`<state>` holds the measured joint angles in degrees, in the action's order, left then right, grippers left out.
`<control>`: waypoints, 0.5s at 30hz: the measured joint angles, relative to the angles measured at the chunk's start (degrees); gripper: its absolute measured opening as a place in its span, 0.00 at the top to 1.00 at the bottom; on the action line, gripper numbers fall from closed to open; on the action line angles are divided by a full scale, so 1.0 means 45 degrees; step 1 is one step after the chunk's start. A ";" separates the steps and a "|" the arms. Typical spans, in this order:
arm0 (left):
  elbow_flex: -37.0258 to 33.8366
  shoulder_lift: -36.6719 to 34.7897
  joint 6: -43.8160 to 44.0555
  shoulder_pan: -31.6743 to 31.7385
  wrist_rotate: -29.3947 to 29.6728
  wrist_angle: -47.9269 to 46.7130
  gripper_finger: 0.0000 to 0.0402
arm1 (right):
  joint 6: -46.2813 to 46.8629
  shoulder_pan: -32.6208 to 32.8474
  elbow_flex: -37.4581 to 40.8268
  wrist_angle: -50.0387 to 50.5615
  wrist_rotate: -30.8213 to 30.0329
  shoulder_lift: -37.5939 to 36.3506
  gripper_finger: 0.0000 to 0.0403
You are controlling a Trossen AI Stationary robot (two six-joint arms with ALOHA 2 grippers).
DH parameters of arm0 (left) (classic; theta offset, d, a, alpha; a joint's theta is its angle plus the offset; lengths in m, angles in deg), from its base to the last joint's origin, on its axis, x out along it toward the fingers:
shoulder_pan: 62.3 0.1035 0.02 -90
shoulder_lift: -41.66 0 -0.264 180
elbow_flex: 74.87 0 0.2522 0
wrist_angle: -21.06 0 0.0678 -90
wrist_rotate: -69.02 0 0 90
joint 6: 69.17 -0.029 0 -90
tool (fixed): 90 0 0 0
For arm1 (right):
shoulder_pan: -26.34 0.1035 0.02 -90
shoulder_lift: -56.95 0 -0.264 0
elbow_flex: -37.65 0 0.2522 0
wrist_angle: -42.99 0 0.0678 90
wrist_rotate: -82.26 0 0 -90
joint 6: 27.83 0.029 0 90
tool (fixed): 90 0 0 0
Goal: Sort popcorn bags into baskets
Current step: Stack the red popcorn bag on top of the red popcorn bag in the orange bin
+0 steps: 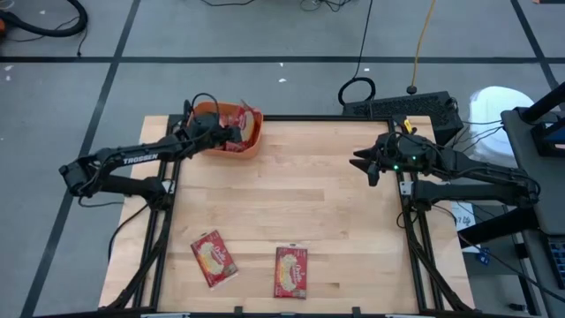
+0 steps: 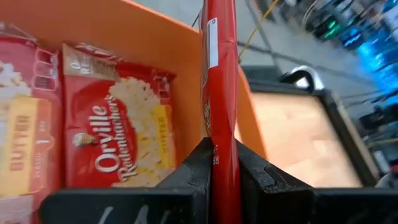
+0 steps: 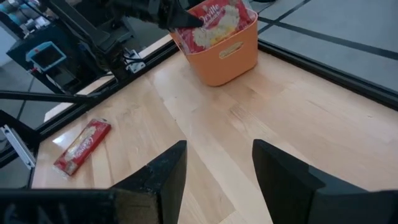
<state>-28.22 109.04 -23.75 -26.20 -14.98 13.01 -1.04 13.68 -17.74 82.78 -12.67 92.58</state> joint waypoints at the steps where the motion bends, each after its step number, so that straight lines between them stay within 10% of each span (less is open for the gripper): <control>1: -0.0133 -0.0003 0.0162 -0.0039 0.0050 0.0253 0.90 | 0.0002 0.0000 0.0000 -0.0055 0.0000 0.0025 0.56; 15: -0.1522 0.0000 0.1672 -0.0203 0.0944 0.1813 0.90 | 0.0383 0.0000 0.0000 -0.1160 0.0038 0.1062 0.56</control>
<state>-35.07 109.04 -16.22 -27.12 -10.73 21.16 0.68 13.68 -17.74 77.56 -12.50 97.36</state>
